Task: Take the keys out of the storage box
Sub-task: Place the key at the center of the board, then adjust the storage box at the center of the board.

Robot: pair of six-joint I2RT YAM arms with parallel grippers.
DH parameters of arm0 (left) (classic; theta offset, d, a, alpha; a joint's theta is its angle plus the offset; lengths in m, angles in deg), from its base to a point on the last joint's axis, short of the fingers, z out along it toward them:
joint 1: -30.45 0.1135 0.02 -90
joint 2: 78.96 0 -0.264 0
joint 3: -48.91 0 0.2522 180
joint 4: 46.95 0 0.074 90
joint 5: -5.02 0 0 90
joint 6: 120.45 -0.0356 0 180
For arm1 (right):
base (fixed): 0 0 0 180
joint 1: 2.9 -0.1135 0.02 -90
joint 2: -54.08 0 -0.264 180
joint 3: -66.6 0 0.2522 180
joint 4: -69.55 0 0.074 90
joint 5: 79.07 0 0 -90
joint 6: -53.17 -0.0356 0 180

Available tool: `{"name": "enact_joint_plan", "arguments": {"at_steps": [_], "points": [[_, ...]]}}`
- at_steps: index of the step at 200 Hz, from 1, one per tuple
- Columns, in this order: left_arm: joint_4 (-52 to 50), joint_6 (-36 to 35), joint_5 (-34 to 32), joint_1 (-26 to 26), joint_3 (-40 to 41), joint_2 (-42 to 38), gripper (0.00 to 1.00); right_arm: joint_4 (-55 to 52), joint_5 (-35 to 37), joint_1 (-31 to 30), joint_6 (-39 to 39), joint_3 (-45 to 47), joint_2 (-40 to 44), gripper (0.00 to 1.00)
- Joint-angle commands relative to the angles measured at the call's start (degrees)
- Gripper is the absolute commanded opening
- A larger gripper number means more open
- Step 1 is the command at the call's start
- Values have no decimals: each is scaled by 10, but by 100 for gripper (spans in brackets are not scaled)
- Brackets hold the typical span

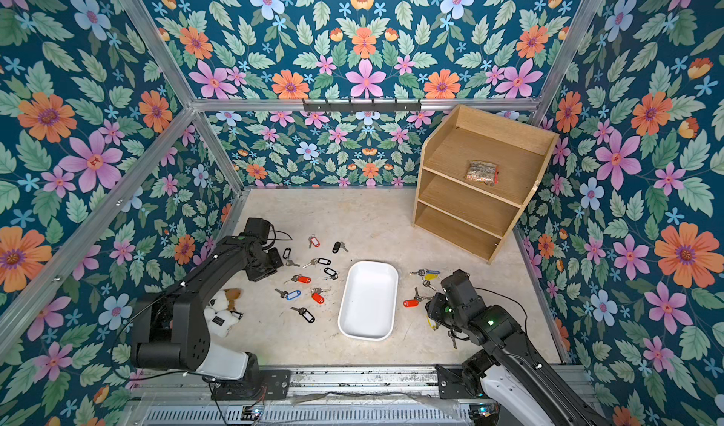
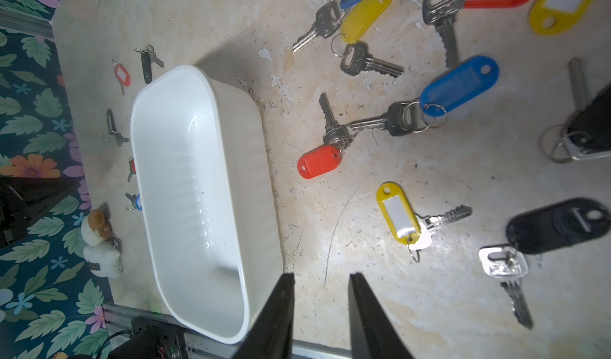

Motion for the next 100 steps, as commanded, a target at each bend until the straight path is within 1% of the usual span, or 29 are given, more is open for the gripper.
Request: {"name": "enact_joint_plan", "arguments": {"at_steps": [1,7,17,32,38,48,59,72,100], "points": [[28,-7,49,-2,12,-45,35,12,12,-10,-15,2,-6,40],[25,-7,50,-4,13,-60,40,17,15,-18,-17,0,-12,42],[22,-9,55,-11,17,-86,44,29,20,-36,-21,-5,-27,45],[14,-10,58,-28,20,-119,47,52,33,-77,-27,-20,-65,51],[13,-9,60,-38,23,-132,47,59,45,-99,-30,-30,-84,58],[9,-4,62,-52,29,-149,47,72,62,-132,-34,-46,-124,62],[8,8,61,-67,40,-168,47,89,71,-156,-37,-66,-172,64],[8,22,58,-86,55,-183,47,111,73,-170,-33,-88,-225,65],[4,40,52,-123,82,-194,47,149,77,-165,-11,-126,-313,64]]}}
